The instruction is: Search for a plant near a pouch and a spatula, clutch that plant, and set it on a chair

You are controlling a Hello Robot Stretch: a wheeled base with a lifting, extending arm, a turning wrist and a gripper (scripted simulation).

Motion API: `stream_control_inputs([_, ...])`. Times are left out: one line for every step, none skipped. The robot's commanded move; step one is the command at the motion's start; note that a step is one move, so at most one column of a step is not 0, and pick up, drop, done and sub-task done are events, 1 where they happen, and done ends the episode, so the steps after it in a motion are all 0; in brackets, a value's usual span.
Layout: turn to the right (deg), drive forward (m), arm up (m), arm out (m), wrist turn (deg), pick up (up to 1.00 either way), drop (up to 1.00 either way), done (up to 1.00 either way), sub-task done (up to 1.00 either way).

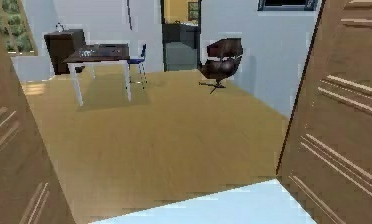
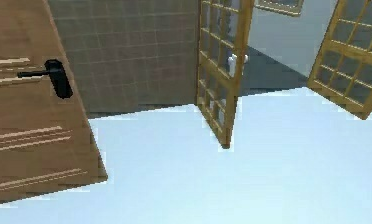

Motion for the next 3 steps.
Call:
stream_control_inputs([0.0, 1.0, 0.0, 0.0, 0.0, 0.0, 0.0, 0.0, 0.0])
stream_control_inputs([0.0, 1.0, 0.0, 0.0, 0.0, 0.0, 0.0, 0.0, 0.0])
stream_control_inputs([-3.0, 0.0, 0.0, 0.0, 0.0, 0.0, 0.0, 0.0, 0.0])
